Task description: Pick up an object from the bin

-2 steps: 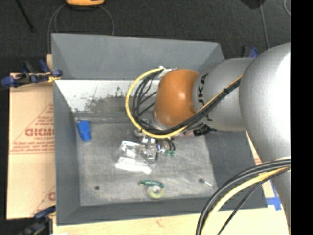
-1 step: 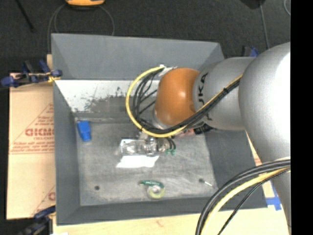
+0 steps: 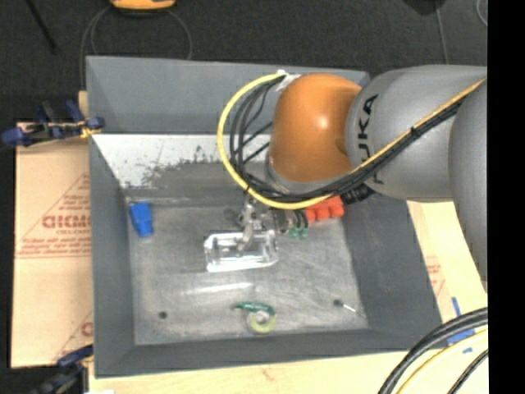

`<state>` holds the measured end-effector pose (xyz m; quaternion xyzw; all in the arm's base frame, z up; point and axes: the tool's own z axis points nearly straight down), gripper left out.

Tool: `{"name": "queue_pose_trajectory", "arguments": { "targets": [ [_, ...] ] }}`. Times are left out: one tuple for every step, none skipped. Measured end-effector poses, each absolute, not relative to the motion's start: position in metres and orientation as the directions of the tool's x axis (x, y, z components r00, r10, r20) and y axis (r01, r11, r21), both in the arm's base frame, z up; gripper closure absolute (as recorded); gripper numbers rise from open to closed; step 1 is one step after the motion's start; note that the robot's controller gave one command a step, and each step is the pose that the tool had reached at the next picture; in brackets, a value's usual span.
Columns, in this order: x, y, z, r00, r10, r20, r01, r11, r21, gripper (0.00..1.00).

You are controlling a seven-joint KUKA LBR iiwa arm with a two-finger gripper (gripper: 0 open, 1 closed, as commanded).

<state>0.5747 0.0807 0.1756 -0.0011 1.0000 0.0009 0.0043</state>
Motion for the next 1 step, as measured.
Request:
{"name": "queue_pose_trajectory", "arguments": {
  "targets": [
    [0.5582,0.1053,0.2223,-1.0,0.007,-0.004,0.007,1.0,0.002,1.0]
  ]
}}
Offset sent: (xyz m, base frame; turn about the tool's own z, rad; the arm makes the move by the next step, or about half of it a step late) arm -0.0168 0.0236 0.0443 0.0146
